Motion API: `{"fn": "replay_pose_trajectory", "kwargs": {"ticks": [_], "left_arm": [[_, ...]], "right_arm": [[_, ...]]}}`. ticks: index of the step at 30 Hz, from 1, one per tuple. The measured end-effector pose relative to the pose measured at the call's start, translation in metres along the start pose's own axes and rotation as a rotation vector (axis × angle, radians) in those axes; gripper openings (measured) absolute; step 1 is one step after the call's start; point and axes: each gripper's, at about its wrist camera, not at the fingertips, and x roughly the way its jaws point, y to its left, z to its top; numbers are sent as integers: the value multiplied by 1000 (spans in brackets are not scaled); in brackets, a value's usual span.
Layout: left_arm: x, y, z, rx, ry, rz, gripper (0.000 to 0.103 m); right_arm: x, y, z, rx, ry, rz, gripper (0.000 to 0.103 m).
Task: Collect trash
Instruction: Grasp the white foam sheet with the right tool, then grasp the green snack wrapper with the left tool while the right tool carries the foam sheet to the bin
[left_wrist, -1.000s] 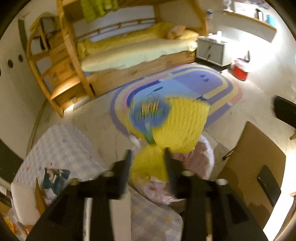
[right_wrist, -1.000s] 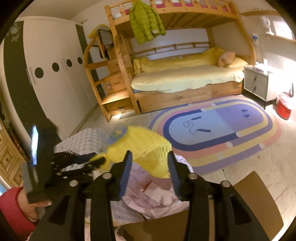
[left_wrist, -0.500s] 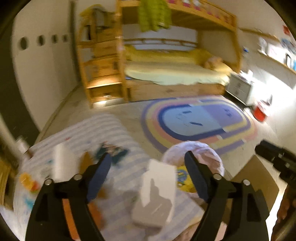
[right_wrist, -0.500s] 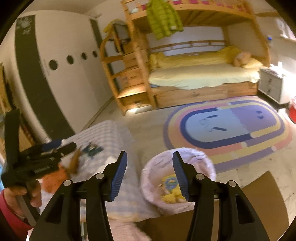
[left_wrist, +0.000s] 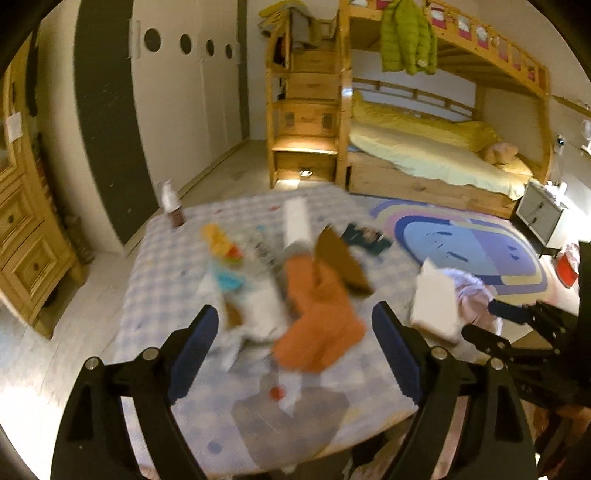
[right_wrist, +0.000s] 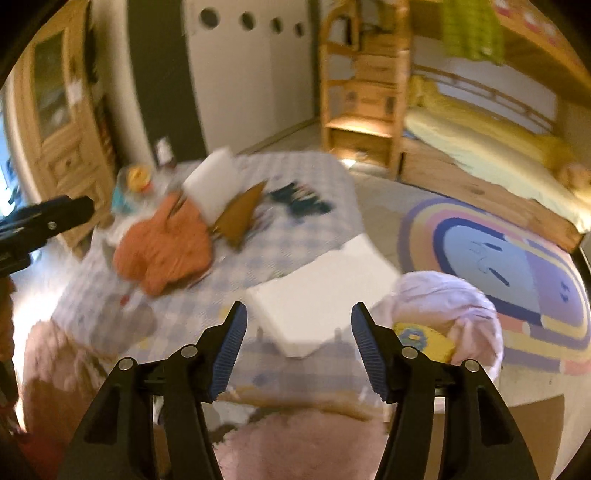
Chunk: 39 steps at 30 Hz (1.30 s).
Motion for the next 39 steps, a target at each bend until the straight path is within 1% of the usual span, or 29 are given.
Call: {"fn": "replay_pose_trajectory", "kwargs": {"ticks": [4, 6, 9, 12, 14, 15, 16, 17, 18, 21, 24, 27, 30, 32, 34, 37, 39], "left_arm": [[2, 22, -17, -35, 27, 27, 83], [3, 31, -28, -53, 36, 35, 83], [6, 37, -36, -59, 44, 46, 83], [7, 36, -36, -55, 38, 41, 83], [9, 32, -33, -42, 34, 30, 83], [9, 28, -31, -35, 34, 28, 83], [10, 23, -28, -24, 32, 19, 83], [9, 19, -28, -16, 30, 14, 83], [10, 17, -26, -9, 28, 6, 83], [14, 2, -15, 11, 23, -12, 83], [24, -16, 1, 30, 25, -43, 83], [36, -37, 12, 42, 12, -60, 83], [59, -58, 27, 45, 21, -93, 80], [76, -75, 36, 67, 27, -107, 68], [97, -93, 44, 90, 44, -109, 63], [123, -106, 52, 94, 65, -110, 61], [140, -115, 57, 103, 73, -92, 60]], "right_arm": [[18, 13, -3, -58, 52, -17, 59], [27, 17, -3, -95, 79, -26, 56], [39, 24, -2, -148, 104, -65, 48], [45, 26, -2, -181, 121, -75, 34], [46, 27, 0, -196, 128, -73, 8], [42, 27, 0, -203, 112, -81, 7], [38, 25, 1, -200, 97, -84, 2], [30, 20, 3, -183, 75, -82, 0], [24, 17, 5, -165, 58, -79, 0], [-9, -5, 16, -67, -40, -65, 0], [-34, -23, 23, -5, -105, -49, 0], [-47, -35, 30, 35, -142, -47, 0], [-52, -48, 34, 69, -161, -42, 0], [-50, -57, 35, 83, -164, -41, 0], [-45, -67, 34, 101, -163, -40, 0], [-38, -82, 36, 130, -162, -37, 0], [-33, -92, 36, 149, -161, -35, 0]]}}
